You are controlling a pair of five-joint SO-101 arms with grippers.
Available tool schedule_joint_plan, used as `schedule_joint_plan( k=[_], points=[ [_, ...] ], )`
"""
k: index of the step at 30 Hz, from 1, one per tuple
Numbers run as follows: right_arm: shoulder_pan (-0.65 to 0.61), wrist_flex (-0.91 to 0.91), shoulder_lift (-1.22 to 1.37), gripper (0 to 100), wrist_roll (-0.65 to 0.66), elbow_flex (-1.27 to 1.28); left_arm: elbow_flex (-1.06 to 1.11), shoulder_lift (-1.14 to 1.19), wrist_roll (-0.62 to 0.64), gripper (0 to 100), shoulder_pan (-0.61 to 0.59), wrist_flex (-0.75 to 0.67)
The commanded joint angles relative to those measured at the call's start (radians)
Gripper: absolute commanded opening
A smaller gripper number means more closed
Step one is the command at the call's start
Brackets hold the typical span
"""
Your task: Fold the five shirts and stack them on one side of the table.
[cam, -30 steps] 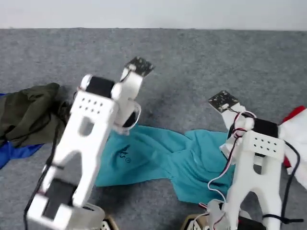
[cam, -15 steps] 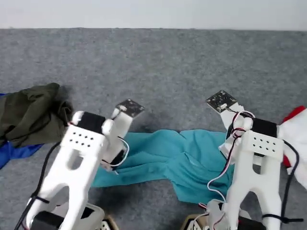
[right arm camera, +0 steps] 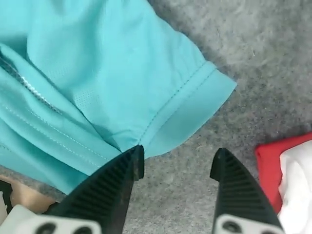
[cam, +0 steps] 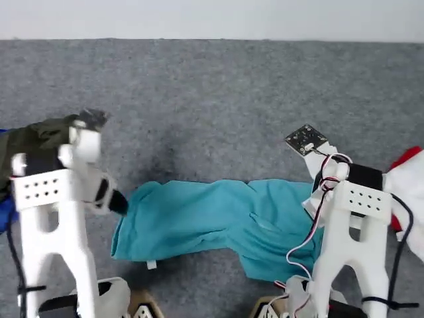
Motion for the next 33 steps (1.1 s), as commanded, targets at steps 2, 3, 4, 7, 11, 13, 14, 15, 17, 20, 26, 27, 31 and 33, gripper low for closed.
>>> schedule_joint_plan(
  k=[2,3,4,7,11,13,14,15,17,20,26,27,31,33],
  points=[
    [-0.008,-0.012,-0.021,23.1,0.005,-0.008,-0.272,0.078,-0.014,26,0.046,0.028],
    [-0.008,-0.010,-0.024,23.1,0.005,-0.008,-0.305,0.115,0.000,26,0.064,0.028],
    [-0.008,-0.008,-0.025,23.1,0.005,-0.008,-0.328,0.161,0.023,26,0.083,0.026],
    [-0.005,-0.004,-0.025,23.1,0.005,-0.008,-0.367,0.344,0.112,26,0.163,0.026],
    [-0.002,-0.002,-0.025,23.1,0.005,-0.008,-0.481,0.594,0.167,27,0.250,0.026],
    [-0.002,0.004,-0.025,23.1,0.005,-0.018,-0.549,0.701,0.166,27,0.276,0.028],
    [-0.002,0.015,-0.025,23.1,0.005,-0.031,-0.582,0.752,0.166,27,0.284,0.028],
    [-0.005,0.027,-0.021,23.1,0.005,-0.044,-0.608,0.793,0.164,27,0.288,0.028],
    [-0.008,0.042,-0.018,23.1,0.005,-0.077,-0.636,0.867,0.118,27,0.293,0.028],
    [-0.005,0.050,-0.018,23.1,0.005,-0.114,-0.634,0.916,0.058,26,0.285,0.028],
    [-0.010,0.073,-0.018,23.1,0.005,-0.120,-0.641,0.962,0.023,26,0.296,0.026],
    [-0.010,0.079,-0.018,23.1,0.005,-0.120,-0.641,0.970,0.015,26,0.301,0.025],
    [-0.008,0.094,-0.018,23.1,0.005,-0.120,-0.714,1.010,0.008,26,0.298,0.023],
    [-0.008,0.093,-0.018,23.1,0.005,-0.120,-0.783,1.048,0.009,26,0.292,0.025]
  ],
)
